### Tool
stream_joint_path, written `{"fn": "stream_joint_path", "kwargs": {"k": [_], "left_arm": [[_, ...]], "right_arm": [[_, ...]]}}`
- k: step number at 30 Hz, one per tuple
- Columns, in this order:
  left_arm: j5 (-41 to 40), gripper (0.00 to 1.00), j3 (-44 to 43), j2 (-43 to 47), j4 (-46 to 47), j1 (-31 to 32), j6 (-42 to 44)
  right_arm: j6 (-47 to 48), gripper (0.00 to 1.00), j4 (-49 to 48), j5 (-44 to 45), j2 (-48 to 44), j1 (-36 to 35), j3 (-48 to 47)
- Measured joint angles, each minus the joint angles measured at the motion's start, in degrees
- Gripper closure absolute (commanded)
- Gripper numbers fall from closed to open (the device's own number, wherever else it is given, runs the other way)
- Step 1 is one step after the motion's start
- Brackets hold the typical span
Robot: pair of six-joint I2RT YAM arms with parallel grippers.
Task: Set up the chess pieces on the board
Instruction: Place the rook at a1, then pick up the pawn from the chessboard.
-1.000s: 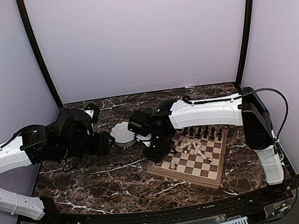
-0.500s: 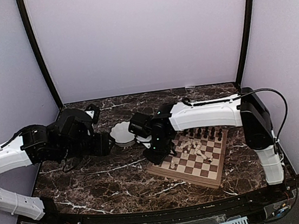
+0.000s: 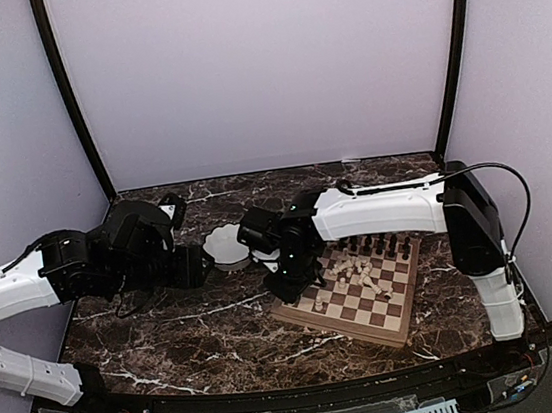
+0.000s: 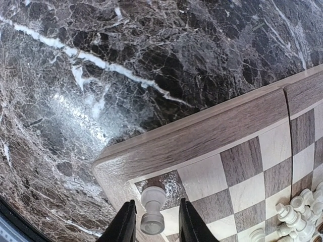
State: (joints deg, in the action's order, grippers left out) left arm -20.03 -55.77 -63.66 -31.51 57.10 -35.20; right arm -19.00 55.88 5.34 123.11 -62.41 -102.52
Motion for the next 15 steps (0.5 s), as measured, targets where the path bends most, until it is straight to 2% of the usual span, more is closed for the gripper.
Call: {"fn": "stream_joint_path", "kwargs": {"k": [6, 12, 15], "left_arm": [[0.76, 0.40, 0.00, -1.46, 0.37, 0.00, 0.46], [1.97, 0.39, -0.52, -4.79, 1.75, 0.00, 1.81], [2.43, 0.40, -1.49, -6.60, 2.16, 0.00, 2.67]], "right_arm": [[-1.75, 0.72, 0.70, -0.50, -2.71, 2.19, -0.33], [-2.32, 0.79, 0.04, 0.00, -12.61, 7.74, 7.52], [-1.90, 0.81, -0.04, 0.44, -14.56, 9.46, 11.15]]}}
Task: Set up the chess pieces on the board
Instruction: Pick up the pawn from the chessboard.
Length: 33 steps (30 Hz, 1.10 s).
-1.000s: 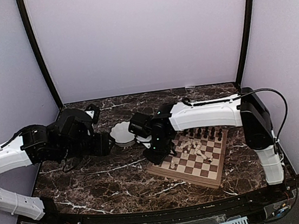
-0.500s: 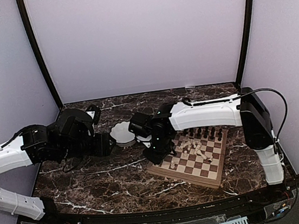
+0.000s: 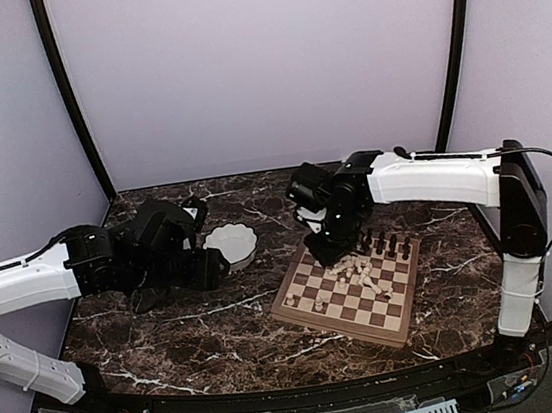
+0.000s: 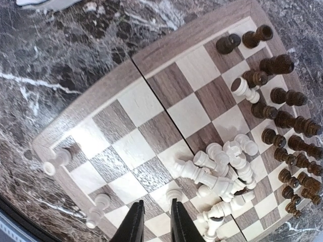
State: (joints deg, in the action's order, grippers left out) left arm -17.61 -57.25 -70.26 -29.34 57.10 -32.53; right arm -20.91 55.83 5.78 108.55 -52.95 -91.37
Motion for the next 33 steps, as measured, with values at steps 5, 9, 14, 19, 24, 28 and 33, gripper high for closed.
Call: {"fn": "stream_joint_path", "kwargs": {"k": [5, 9, 14, 19, 24, 28, 33], "left_arm": [[0.50, 0.40, -1.25, -1.57, 1.01, 0.00, 1.29], [0.90, 0.39, -1.86, -2.49, 1.44, 0.00, 1.88], [1.25, 0.40, -2.10, -3.61, 1.62, 0.00, 2.05], [1.33, 0.39, -2.80, -4.31, 1.97, 0.00, 2.14], [1.36, 0.39, -3.17, -5.20, 2.32, 0.00, 2.21], [1.40, 0.39, -3.69, -5.95, 2.69, 0.00, 2.56], [1.55, 0.39, -3.80, -6.43, 2.82, 0.00, 3.28]], "right_arm": [[0.68, 0.78, -0.04, -0.31, 0.00, -0.11, 4.55], [0.79, 0.77, -0.17, -0.74, 0.00, -0.13, 6.12], [1.03, 0.77, -0.63, -1.11, 0.00, 0.17, 6.82], [1.70, 0.77, -0.92, -1.29, 0.15, 0.81, 7.21], [2.47, 0.77, -1.57, -1.29, 0.15, 1.46, 7.21], [3.06, 0.77, -1.57, -1.27, 0.22, 1.81, 7.02], [3.76, 0.77, -0.63, -1.07, 0.68, 1.86, 5.27]]}}
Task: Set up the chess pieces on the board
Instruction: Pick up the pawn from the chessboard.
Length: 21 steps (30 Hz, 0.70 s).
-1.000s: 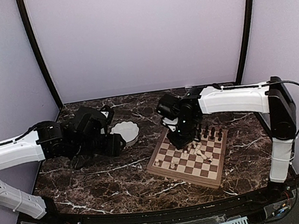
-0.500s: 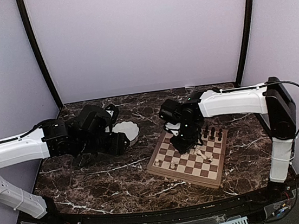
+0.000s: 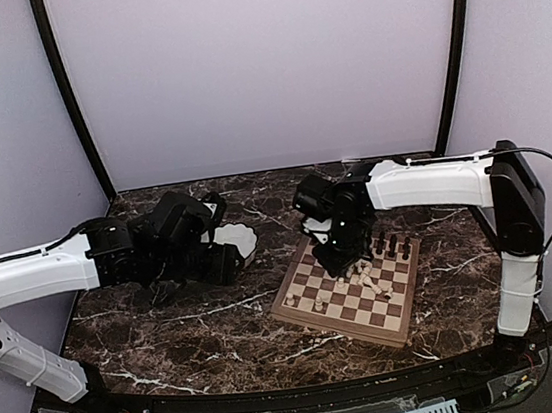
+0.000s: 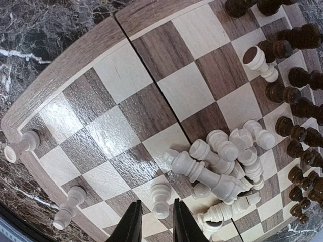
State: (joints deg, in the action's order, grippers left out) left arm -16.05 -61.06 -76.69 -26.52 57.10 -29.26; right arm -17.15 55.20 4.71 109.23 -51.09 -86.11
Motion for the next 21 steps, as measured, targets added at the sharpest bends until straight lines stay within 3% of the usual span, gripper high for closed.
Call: {"fn": "stream_joint_path", "kwargs": {"k": [21], "left_arm": [[0.83, 0.39, -0.90, -1.38, 0.74, 0.00, 1.64]], "right_arm": [[1.05, 0.77, 0.98, -0.74, 3.08, 0.74, -0.46]]}}
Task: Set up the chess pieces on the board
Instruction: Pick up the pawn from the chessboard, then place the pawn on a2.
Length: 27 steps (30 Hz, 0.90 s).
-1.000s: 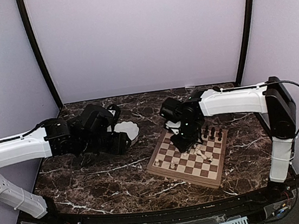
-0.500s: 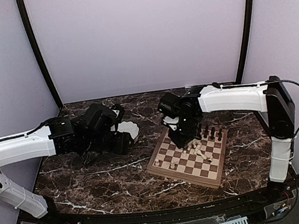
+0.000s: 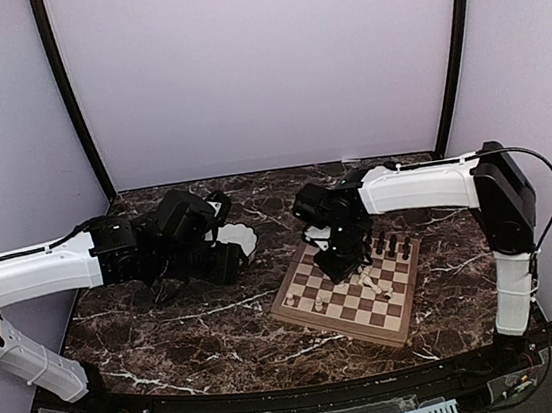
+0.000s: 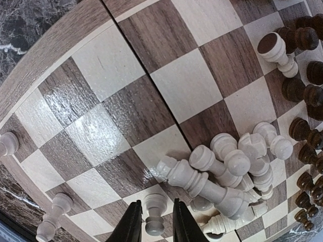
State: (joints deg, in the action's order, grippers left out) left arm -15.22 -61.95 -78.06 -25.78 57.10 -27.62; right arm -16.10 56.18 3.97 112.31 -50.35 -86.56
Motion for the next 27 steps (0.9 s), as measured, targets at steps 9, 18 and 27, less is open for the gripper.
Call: {"fn": "stream_joint_path", "kwargs": {"k": [9, 18, 27], "left_arm": [[0.28, 0.39, 0.00, -0.26, 0.00, 0.00, -0.02], [0.39, 0.39, 0.02, -0.26, 0.02, 0.00, -0.09], [-0.24, 0.39, 1.03, 1.42, -0.17, 0.00, -0.92]], "right_arm": [[-0.13, 0.89, 0.24, -0.55, 0.76, 0.02, 0.22], [-0.02, 0.95, 3.21, -0.85, 2.86, -0.20, -4.22], [0.17, 0.95, 4.92, -1.62, 7.74, -2.75, -16.02]]}}
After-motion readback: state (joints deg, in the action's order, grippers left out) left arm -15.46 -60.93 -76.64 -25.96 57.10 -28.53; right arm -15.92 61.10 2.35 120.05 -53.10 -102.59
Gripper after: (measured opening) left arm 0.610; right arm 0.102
